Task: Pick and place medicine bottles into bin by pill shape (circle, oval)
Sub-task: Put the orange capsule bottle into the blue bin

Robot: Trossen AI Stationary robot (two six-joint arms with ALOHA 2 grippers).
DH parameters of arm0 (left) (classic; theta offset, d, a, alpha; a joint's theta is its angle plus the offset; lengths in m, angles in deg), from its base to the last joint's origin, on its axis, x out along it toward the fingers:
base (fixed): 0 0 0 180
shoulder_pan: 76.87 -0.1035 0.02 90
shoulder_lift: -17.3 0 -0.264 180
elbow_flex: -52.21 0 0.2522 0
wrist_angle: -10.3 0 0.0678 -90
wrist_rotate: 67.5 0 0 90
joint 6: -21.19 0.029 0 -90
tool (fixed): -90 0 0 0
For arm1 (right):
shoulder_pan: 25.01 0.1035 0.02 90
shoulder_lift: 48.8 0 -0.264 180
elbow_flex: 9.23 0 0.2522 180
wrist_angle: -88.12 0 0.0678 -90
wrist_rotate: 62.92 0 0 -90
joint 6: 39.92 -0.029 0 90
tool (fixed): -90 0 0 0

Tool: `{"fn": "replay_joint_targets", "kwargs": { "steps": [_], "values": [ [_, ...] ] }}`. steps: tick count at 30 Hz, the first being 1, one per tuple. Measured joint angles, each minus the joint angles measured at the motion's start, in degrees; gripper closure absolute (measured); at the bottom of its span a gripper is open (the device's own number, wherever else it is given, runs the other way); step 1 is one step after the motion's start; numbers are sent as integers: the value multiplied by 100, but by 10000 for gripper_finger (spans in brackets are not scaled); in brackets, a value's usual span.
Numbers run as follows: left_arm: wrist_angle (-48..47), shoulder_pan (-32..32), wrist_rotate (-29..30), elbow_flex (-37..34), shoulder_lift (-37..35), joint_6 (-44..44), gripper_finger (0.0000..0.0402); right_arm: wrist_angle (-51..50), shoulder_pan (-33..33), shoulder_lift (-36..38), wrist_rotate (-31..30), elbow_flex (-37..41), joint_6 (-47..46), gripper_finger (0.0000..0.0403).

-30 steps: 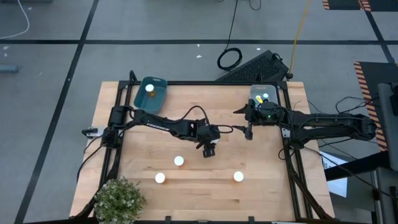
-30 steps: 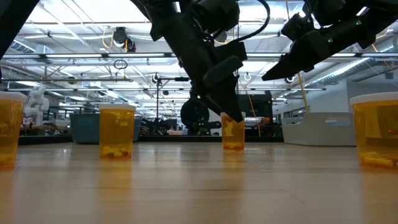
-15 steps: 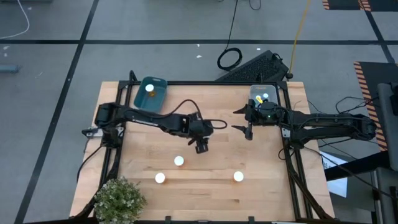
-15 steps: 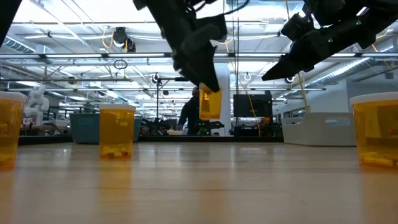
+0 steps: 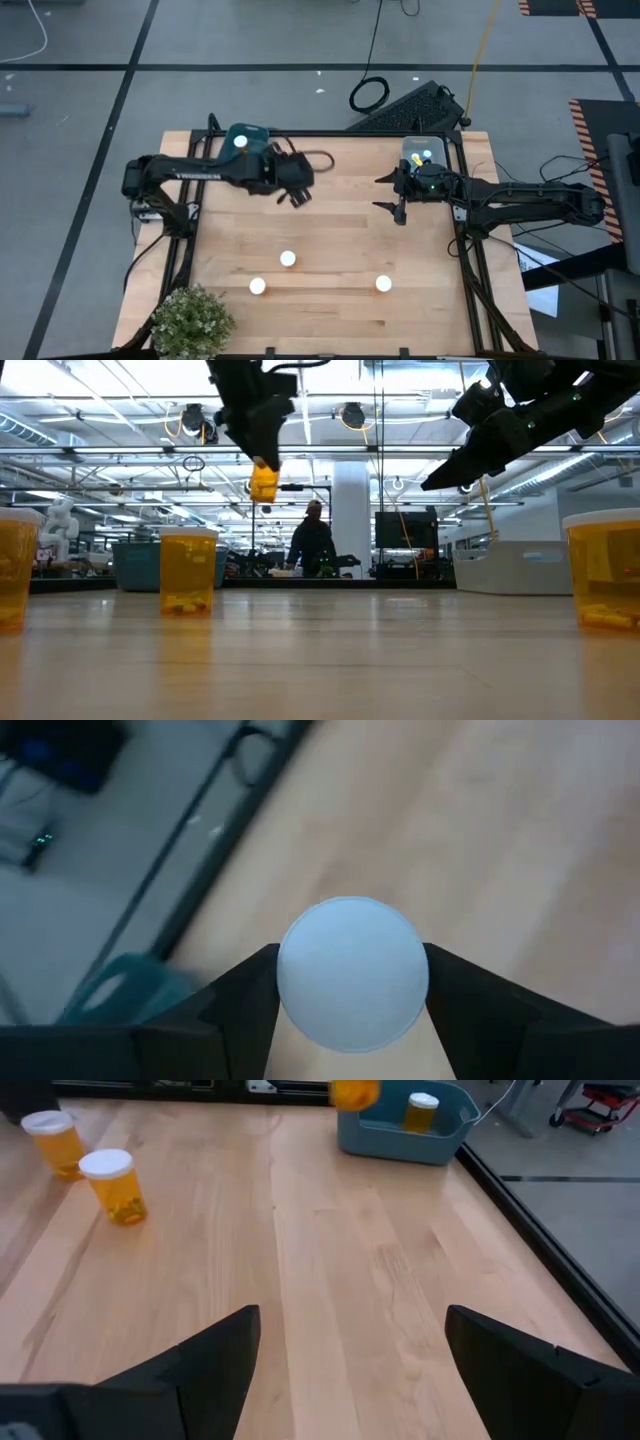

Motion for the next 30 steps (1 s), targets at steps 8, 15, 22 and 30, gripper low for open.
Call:
{"fn": "replay_joint_targets", "kwargs": {
  "steps": [8,15,22,30],
  "values": [
    [-330,-1405,346,-170,-101,-388,170,81,0,0,0,0,-10,90],
    [353,-2759,77,-1194,-92,-848,170,170,0,-1,17,0,29,90],
    [1769,-3256,-282,-1984,-94,-727,170,186,0,0,20,0,196,90],
    [2076,-3299,-11,-2208,-92,-800,170,202,0,-2,21,28,203,90]
  ]
}}
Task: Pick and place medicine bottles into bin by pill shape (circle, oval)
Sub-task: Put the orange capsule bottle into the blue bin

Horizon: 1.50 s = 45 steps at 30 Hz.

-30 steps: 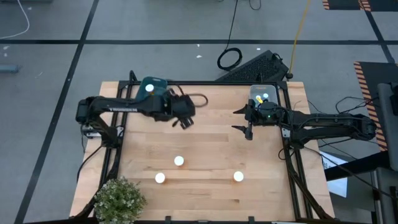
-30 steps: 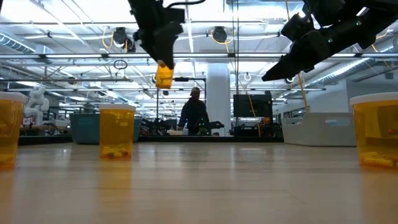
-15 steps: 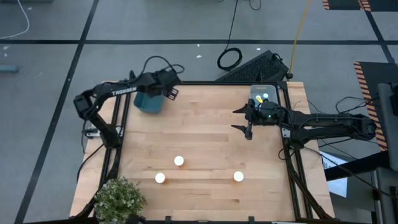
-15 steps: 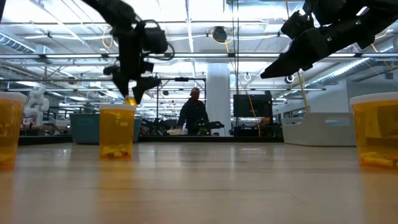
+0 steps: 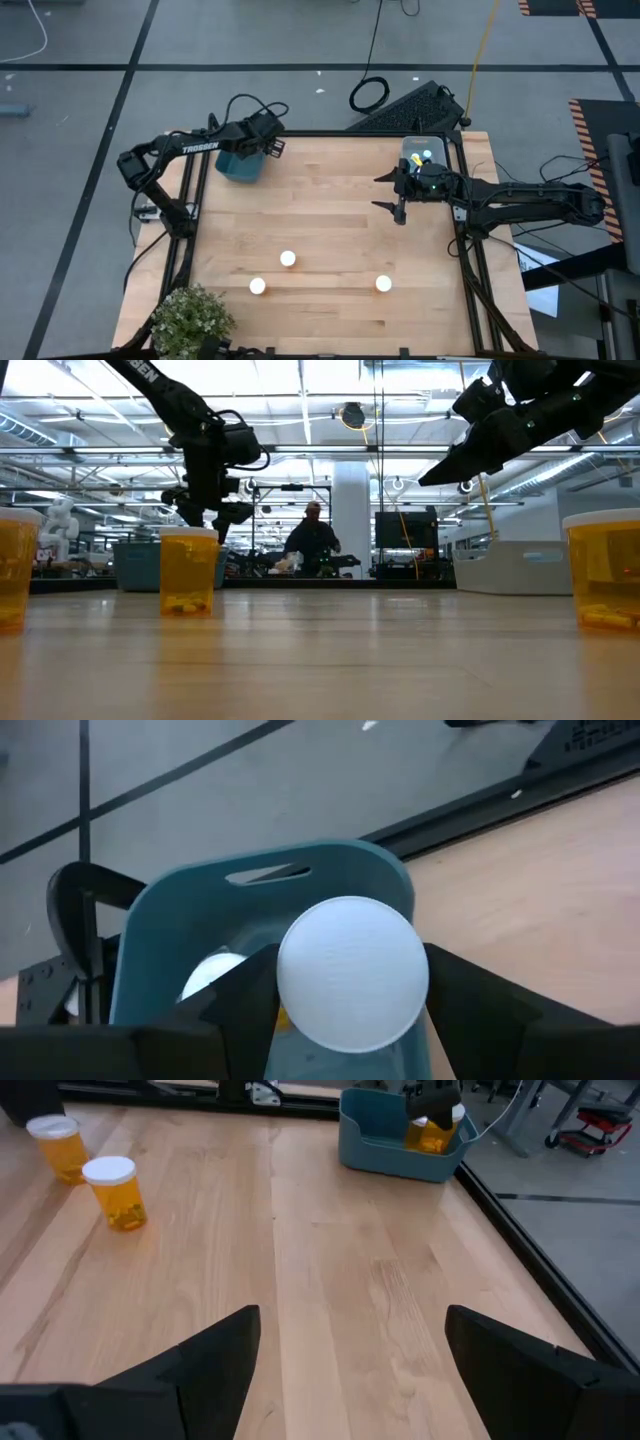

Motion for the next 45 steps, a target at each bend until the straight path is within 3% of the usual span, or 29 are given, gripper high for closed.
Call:
{"fn": "replay_joint_targets", "kwargs": {
  "steps": [25,35,45],
  "values": [
    [610,-38,-135,-664,4,-298,167,634,0,0,281,319,-217,90],
    [605,-38,-132,-663,4,-299,117,622,0,0,281,319,-220,90],
    [-284,354,-135,-108,-455,-100,110,540,0,0,281,319,-264,90]
  ]
}}
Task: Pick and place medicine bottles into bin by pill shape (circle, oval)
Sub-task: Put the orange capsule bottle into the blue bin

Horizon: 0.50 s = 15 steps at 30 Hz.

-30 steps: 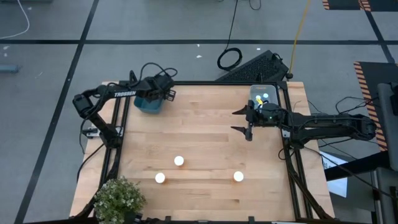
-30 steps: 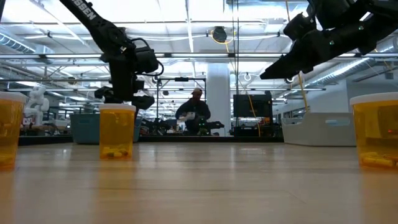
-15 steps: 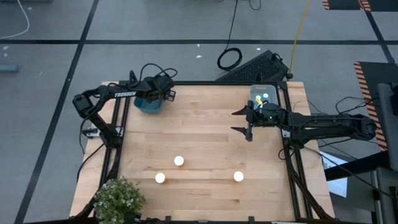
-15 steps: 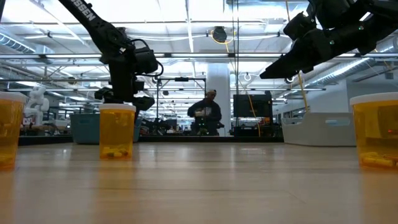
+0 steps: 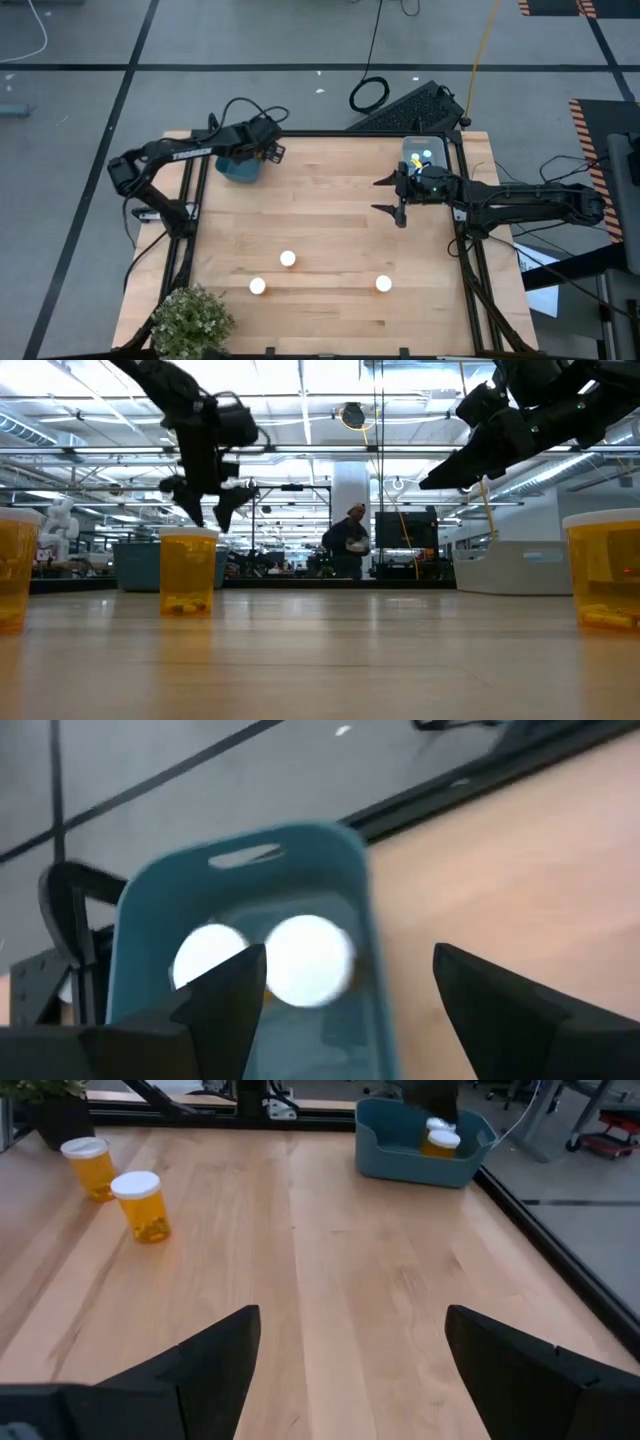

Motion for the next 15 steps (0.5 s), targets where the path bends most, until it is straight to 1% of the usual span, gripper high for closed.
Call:
{"fn": "replay_joint_targets", "kwargs": {
  "steps": [4,7,12,15],
  "values": [
    [-458,530,-102,120,-433,149,110,-162,0,0,1,0,-219,90],
    [-691,1044,-556,137,-753,207,110,-365,29,0,0,0,-385,90],
    [-1142,2064,-1055,137,-1006,-288,110,-604,294,0,1,0,-739,90],
    [-1193,2780,-1187,172,-1007,-457,110,-576,535,1,-2,0,-875,90]
  ]
}}
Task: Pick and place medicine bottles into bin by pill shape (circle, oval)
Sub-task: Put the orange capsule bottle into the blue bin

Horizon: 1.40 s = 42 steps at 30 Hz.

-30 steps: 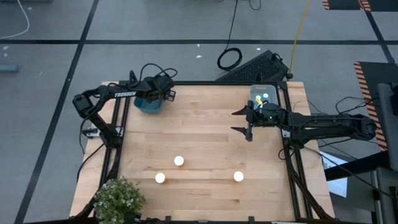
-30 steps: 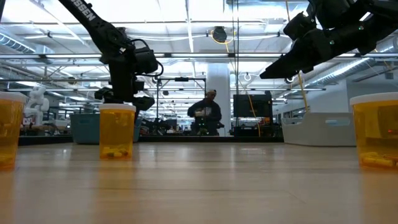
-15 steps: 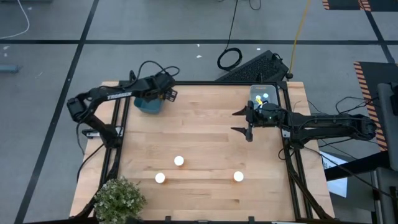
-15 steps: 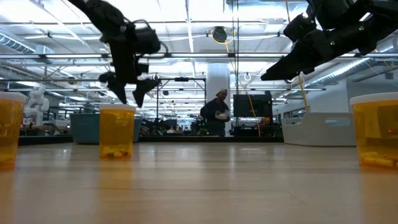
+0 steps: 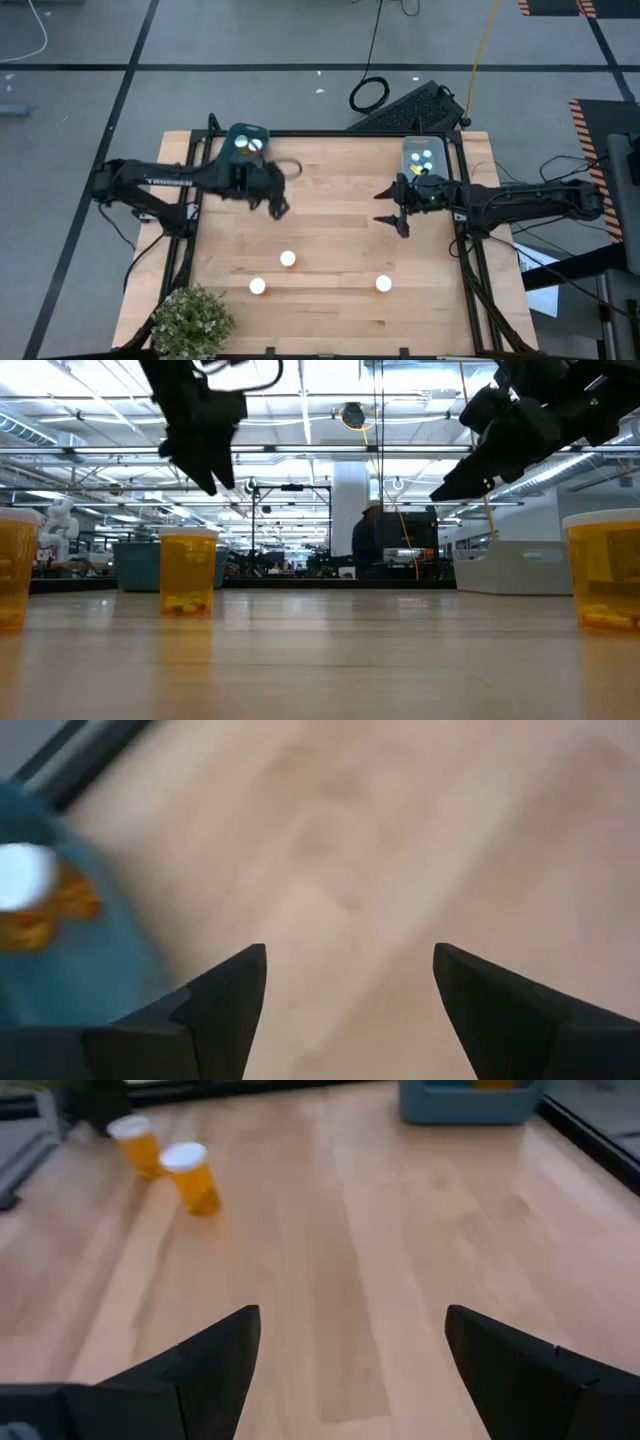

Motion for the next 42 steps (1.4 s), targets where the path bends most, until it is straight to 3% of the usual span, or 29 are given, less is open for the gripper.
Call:
{"fn": "replay_joint_targets", "kwargs": {
  "steps": [4,7,14,20,33,42],
  "values": [
    [70,940,-20,0,1,-145,110,29,282,1,-29,0,-200,90],
    [18,1474,51,0,2,-817,110,29,446,1,-36,0,-357,90],
    [19,2322,-42,2,84,-1843,110,29,712,1,-455,0,-386,90],
    [7,2847,-153,118,347,-2462,110,20,729,1,-457,0,-366,90],
    [-1272,2983,-350,1863,2169,-3016,100,32,729,1,-457,0,-189,90],
    [-1294,2972,-335,2061,2630,-3259,77,76,729,1,-457,0,159,90]
  ]
}}
